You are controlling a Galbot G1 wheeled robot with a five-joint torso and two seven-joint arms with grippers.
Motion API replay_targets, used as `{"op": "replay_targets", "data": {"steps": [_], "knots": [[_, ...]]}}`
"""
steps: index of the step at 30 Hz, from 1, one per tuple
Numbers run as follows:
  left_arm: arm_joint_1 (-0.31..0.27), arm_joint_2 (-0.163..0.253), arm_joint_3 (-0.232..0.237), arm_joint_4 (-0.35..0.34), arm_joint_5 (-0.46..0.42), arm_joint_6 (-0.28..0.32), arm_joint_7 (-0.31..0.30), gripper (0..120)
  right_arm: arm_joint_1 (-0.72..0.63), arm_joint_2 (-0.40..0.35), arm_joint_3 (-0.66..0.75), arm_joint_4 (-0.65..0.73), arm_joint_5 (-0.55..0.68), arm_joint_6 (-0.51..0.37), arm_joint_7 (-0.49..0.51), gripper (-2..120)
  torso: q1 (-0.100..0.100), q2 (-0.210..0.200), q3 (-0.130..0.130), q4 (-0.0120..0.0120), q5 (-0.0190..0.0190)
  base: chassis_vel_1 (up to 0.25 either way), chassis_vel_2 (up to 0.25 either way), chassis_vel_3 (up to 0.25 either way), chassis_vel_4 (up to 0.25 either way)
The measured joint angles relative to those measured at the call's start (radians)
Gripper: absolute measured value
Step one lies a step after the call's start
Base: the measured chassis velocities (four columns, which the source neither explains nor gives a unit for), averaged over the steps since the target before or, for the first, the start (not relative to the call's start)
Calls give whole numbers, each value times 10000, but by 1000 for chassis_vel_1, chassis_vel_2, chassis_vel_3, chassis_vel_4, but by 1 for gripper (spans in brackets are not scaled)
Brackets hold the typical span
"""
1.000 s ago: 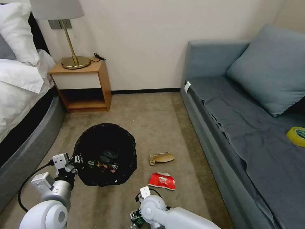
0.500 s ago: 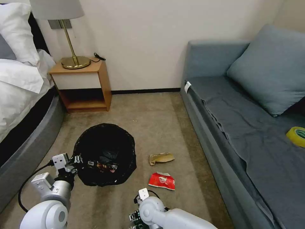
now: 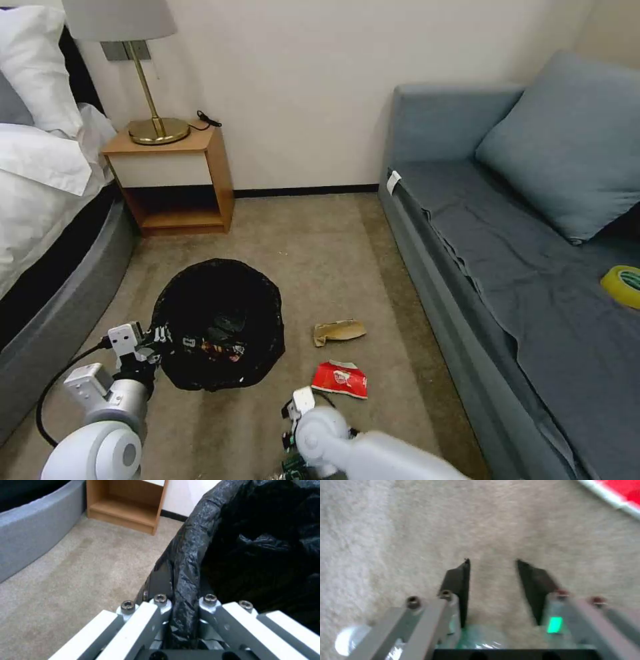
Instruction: Pick up the trash bin, then pick up the garbage on the floor and place it into the trash bin.
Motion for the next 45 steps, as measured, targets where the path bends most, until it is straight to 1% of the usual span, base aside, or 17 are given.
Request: {"op": "replay_targets", "data": {"steps": [1,5,6,7,10,11,12,15,16,17,19,26,30,31,39,45], "knots": [[0,0,0,0,0,0,0,4,0,0,0,0,0,0,0,38,0,0,0,0,0,0,0,0,0],[-47,18,-1,125,-1,-23,8,4,509,-1212,-439,690,160,-380,-300,56,0,0,0,-1,-1,0,0,0,0],[-47,18,-1,125,-1,-23,8,4,509,-1212,-439,690,160,-380,-300,56,0,0,0,-1,-1,0,0,0,0],[-65,26,-1,152,-3,-23,10,4,603,-1480,-583,817,140,-391,-431,59,0,0,0,-2,1,0,0,0,0],[-123,64,6,231,-12,-24,14,4,798,-2148,-943,1194,150,-393,-619,74,0,0,0,0,2,0,0,0,0],[-123,64,6,231,-12,-24,14,4,798,-2148,-943,1194,150,-393,-619,74,0,0,0,0,2,0,0,0,0],[-147,72,15,251,-13,-24,14,4,825,-2313,-1026,1314,159,-394,-657,77,0,0,0,0,2,0,0,0,0],[-271,83,95,260,-16,23,3,4,807,-2661,-1254,1484,127,-396,-799,93,0,0,0,0,2,0,0,0,0],[-271,83,95,260,-16,23,3,4,807,-2661,-1254,1484,127,-396,-799,93,0,0,0,0,2,0,0,0,0],[-313,78,127,260,-17,61,-6,4,767,-2703,-1318,1455,60,-397,-840,96,0,0,0,-1,1,0,0,0,0],[-367,72,183,256,-16,110,-21,4,660,-2733,-1398,1339,-76,-399,-918,99,0,0,0,-1,1,0,0,0,0],[-394,74,191,260,-26,138,-33,4,515,-2654,-1764,1194,-242,-403,-1193,100,0,0,-1,0,0,0,0,0,0],[-376,79,113,280,-62,139,-34,4,374,-2265,-1871,912,-289,-420,-1251,100,0,0,0,0,-1,0,0,0,0],[-376,79,113,280,-62,139,-34,4,374,-2265,-1871,912,-289,-420,-1251,100,0,0,0,0,-1,0,0,0,0],[-317,58,17,330,-97,94,-32,4,267,-1234,-1779,229,-394,-420,-1319,100,0,0,0,1,-2,0,0,0,0],[-305,50,-1,333,-112,62,-28,4,237,-931,-1635,173,-457,-421,-1320,100,0,0,0,1,-2,0,0,0,0]]}}
